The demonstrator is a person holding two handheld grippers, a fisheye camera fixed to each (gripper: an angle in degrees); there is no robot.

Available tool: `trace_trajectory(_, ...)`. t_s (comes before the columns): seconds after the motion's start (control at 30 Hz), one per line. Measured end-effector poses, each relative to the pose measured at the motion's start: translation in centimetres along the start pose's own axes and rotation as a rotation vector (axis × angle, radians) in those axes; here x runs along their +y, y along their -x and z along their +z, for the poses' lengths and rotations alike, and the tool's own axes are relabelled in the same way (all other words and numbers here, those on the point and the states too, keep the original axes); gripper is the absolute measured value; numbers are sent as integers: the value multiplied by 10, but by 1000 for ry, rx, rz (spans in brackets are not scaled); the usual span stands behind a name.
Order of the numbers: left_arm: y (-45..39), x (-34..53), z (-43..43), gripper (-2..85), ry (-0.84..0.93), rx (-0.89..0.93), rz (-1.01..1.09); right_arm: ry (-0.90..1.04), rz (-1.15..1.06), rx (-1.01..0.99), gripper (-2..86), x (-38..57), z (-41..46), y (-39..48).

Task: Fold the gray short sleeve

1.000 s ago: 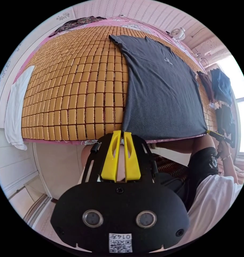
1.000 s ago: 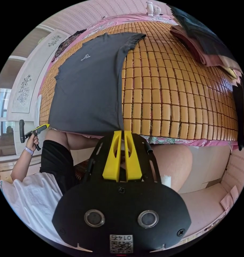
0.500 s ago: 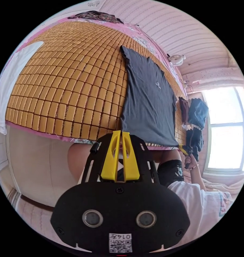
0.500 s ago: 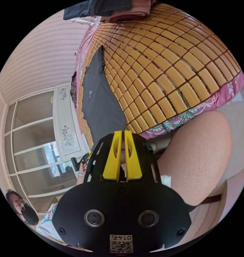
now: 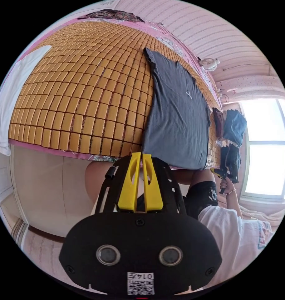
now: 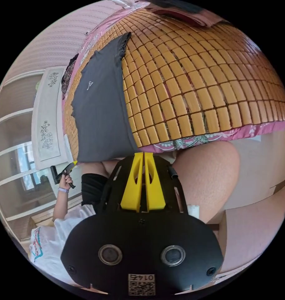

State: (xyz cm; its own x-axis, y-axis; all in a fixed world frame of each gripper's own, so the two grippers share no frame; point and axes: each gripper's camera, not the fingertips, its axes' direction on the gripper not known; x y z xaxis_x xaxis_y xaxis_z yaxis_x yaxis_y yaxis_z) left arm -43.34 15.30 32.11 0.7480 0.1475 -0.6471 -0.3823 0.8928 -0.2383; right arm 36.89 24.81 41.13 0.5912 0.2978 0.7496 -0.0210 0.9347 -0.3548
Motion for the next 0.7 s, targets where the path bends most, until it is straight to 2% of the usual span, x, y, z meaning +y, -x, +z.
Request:
trace_trajectory(0.07,-3,4,2,-10,-35,-36,4,-73,-130,164,10,12,4,29)
trace_trajectory(0.13,-12,9,4,-10,-52,-106,48,-129,-288,234,16,26,13,59)
trace_trajectory(0.27,-38,24,13,-8,-72,-177,206,-127,-622,436,39,56,63,125)
trace_trajectory(0.4,-53,29,23,-1,-76,-152,279,-132,-663,401,62,52,85,142)
trace_trajectory(0.53,-59,10,31,9,-106,-173,313,-244,-626,386,64,23,77,146)
trace_trajectory(0.7,-69,-62,49,26,-119,-175,309,-350,-554,435,83,-36,64,147)
